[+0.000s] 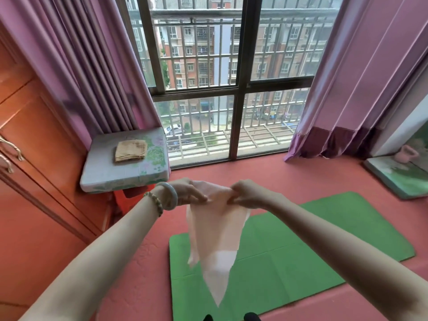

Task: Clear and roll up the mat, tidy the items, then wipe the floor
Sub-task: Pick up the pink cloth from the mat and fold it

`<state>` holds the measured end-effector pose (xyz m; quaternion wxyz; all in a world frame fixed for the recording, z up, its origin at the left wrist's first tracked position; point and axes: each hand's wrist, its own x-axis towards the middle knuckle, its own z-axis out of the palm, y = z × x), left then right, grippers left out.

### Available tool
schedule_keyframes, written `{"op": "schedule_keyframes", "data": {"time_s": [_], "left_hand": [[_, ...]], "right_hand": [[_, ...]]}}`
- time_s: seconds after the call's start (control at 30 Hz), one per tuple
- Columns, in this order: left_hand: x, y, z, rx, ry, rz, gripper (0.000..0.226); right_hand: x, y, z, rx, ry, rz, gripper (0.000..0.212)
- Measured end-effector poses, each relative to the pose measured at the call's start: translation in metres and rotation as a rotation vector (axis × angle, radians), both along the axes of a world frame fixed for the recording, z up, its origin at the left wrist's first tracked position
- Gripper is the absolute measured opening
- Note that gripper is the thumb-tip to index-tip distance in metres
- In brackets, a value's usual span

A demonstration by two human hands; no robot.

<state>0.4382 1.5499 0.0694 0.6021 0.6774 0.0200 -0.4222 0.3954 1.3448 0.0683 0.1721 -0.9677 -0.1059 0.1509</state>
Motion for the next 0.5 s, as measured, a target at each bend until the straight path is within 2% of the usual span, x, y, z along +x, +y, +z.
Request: {"op": "schedule_keyframes", "data": {"time_s": [0.07,0.13,0.2,0.23,0.27,0.37,0.43,0.5], "left_hand": [[0.001,0.001,0.000,-0.025,0.077,0.089,0.026],[0.004,0.001,-0.004,-0.053,0.147,0.165,0.036],[0.000,-0.003,0.000,-0.099,0.203,0.186,0.022],[-0.001,-0.005,0.002,-0.116,0.213,0.183,0.010],[-0.002,-0.007,0.005,-0.127,0.223,0.188,0.012],[0.000,-0.006,0.016,-0.143,0.258,0.247,0.008],[0.002,-0.001,0.020,-0.153,0.258,0.311,0.027],[0.002,0.003,0.026,-0.165,0.239,0.366,0.031]], "right_hand": [[0.002,0.002,0.001,-0.055,-0.013,0.020,0.039],[0.001,0.001,0.003,-0.082,-0.015,0.046,0.072],[-0.001,0.004,0.005,-0.089,0.003,0.081,0.091],[-0.001,0.006,0.004,-0.063,0.008,0.087,0.089],[-0.001,0.010,0.004,-0.021,0.005,0.091,0.079],[0.005,0.022,0.005,0.047,-0.113,0.047,0.028],[0.011,0.028,0.010,0.060,-0.191,0.010,0.027],[0.016,0.035,0.017,0.084,-0.224,-0.010,0.026]]}}
